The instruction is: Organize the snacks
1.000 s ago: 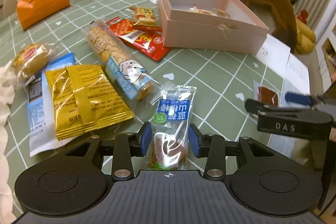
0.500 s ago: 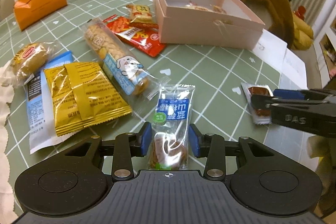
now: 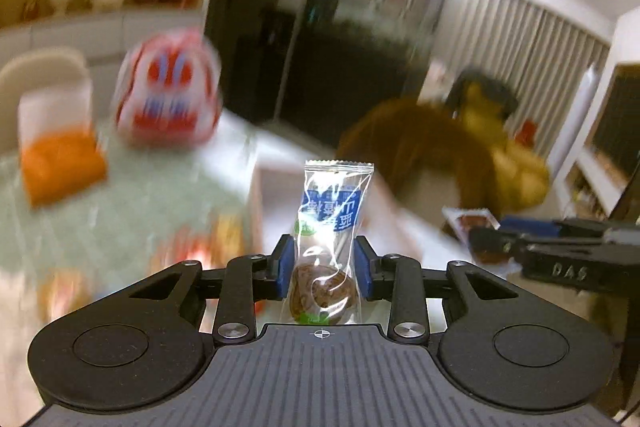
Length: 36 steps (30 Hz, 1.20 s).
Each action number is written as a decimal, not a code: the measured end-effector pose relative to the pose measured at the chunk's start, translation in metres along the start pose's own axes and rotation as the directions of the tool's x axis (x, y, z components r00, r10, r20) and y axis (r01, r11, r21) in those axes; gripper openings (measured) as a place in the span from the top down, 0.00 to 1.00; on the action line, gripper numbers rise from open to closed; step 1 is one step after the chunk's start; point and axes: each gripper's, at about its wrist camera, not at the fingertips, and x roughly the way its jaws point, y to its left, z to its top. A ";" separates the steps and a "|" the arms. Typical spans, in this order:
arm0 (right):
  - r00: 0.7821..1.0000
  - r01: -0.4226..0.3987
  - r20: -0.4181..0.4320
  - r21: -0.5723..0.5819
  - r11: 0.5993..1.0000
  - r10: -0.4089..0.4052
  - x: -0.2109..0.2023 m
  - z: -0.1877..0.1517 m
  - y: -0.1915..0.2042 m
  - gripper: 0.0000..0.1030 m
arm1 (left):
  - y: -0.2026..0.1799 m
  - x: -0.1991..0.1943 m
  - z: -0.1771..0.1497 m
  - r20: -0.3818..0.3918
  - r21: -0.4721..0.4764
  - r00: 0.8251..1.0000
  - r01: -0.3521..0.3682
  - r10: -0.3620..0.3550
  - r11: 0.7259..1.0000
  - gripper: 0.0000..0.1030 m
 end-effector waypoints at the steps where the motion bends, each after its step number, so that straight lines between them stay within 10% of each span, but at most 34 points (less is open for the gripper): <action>1: 1.000 -0.005 0.018 0.004 1.000 0.004 0.002 0.015 -0.003 0.52 | -0.001 0.007 0.020 0.018 0.003 1.000 0.014 -0.014 1.000 0.64; 9: 1.000 0.026 -0.011 0.058 0.998 -0.025 0.059 0.083 -0.013 0.27 | 0.020 0.150 0.102 -0.139 -0.115 0.979 0.132 -0.148 0.985 0.60; 22: 0.959 0.053 -0.283 0.100 0.994 -0.023 0.093 -0.033 -0.005 0.25 | 0.134 0.211 0.035 -0.223 -0.174 0.967 -0.162 0.122 0.971 0.60; 28: 0.935 0.030 -0.354 0.116 0.993 0.013 0.109 -0.061 0.019 0.25 | 0.140 0.239 0.006 -0.299 -0.047 0.950 -0.103 0.084 0.994 0.60; 36: 0.935 0.001 -0.354 0.075 0.997 0.026 0.114 -0.068 0.032 0.23 | 0.139 0.183 -0.024 -0.348 -0.034 0.934 0.069 -0.077 0.997 0.61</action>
